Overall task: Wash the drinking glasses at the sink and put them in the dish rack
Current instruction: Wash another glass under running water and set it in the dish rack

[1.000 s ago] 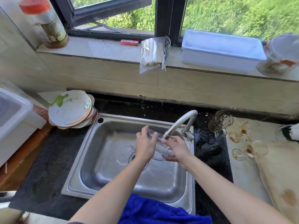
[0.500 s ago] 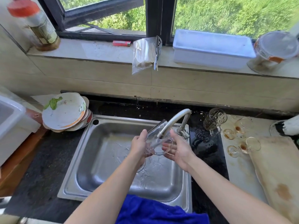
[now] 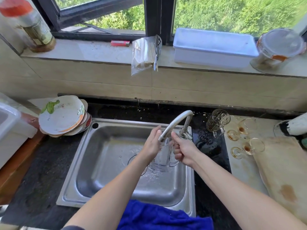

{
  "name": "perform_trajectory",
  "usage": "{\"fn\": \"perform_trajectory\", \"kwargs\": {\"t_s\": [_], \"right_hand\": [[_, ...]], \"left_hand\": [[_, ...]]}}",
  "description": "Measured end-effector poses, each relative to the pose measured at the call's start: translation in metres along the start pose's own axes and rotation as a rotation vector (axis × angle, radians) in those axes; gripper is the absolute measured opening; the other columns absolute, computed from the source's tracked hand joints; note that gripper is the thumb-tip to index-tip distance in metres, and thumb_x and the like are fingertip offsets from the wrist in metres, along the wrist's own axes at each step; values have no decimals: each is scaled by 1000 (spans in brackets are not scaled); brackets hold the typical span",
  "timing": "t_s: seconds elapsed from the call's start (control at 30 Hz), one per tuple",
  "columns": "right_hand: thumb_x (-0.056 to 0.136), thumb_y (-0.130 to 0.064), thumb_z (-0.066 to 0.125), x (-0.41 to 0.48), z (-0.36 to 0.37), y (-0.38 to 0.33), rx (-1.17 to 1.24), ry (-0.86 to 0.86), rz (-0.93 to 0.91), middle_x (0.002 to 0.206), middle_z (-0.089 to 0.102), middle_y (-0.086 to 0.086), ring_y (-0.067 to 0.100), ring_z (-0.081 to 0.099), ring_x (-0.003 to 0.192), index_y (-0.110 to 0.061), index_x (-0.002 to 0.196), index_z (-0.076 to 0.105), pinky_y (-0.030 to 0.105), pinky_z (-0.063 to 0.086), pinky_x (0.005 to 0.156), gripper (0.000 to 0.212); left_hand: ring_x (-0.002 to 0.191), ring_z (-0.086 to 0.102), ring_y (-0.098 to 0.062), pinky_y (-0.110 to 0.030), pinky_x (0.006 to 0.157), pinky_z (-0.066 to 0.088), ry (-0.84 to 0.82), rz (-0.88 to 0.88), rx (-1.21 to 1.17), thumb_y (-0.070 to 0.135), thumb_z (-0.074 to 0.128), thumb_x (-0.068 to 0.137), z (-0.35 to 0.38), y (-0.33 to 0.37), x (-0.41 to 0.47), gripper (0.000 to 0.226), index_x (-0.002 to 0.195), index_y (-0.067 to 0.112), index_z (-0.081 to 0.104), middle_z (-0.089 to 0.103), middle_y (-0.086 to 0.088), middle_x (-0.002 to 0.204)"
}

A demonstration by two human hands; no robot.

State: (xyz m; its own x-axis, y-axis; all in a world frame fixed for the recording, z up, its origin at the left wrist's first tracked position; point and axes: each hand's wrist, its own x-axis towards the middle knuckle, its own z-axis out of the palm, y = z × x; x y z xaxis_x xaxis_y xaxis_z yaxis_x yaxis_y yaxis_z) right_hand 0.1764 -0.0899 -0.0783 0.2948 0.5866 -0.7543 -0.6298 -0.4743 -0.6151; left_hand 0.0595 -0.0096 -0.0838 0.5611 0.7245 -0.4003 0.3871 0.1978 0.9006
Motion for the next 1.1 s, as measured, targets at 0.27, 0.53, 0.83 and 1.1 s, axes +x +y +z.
{"fn": "perform_trajectory", "kwargs": {"t_s": [0.27, 0.53, 0.83, 1.1], "right_hand": [[91, -36, 62, 6, -3, -28, -182, -258, 183, 50, 40, -8, 1, 21, 40, -15, 93, 63, 11, 14, 33, 21], [98, -43, 43, 16, 38, 15, -1073, 194, -445, 109, 62, -1, 24, 60, 99, -23, 108, 63, 37, 50, 85, 31], [94, -60, 33, 11, 44, 0, -1085, 170, -426, 81, 66, -7, 22, 63, 88, -27, 67, 52, 30, 40, 68, 46], [76, -39, 59, 24, 20, 12, -587, 0, -124, 83, 62, 23, 27, 58, 64, 1, 90, 65, 36, 41, 59, 43]], "left_hand": [[65, 58, -20, -35, 77, 48, -259, -22, 38, 27, 59, 94, -50, 12, 3, 29, 70, 9, 58, 60, -9, 63], [50, 45, -14, -27, 55, 36, 131, -57, -171, 18, 58, 94, -44, -11, -4, 31, 65, 9, 51, 50, -2, 49], [53, 51, -13, -26, 58, 40, 118, 50, -53, 19, 58, 95, -40, -16, -19, 30, 67, 10, 54, 56, 3, 50], [56, 50, -14, -27, 64, 41, 84, 86, -90, 17, 57, 95, -58, -5, -22, 28, 68, 12, 54, 56, -1, 55]]}}
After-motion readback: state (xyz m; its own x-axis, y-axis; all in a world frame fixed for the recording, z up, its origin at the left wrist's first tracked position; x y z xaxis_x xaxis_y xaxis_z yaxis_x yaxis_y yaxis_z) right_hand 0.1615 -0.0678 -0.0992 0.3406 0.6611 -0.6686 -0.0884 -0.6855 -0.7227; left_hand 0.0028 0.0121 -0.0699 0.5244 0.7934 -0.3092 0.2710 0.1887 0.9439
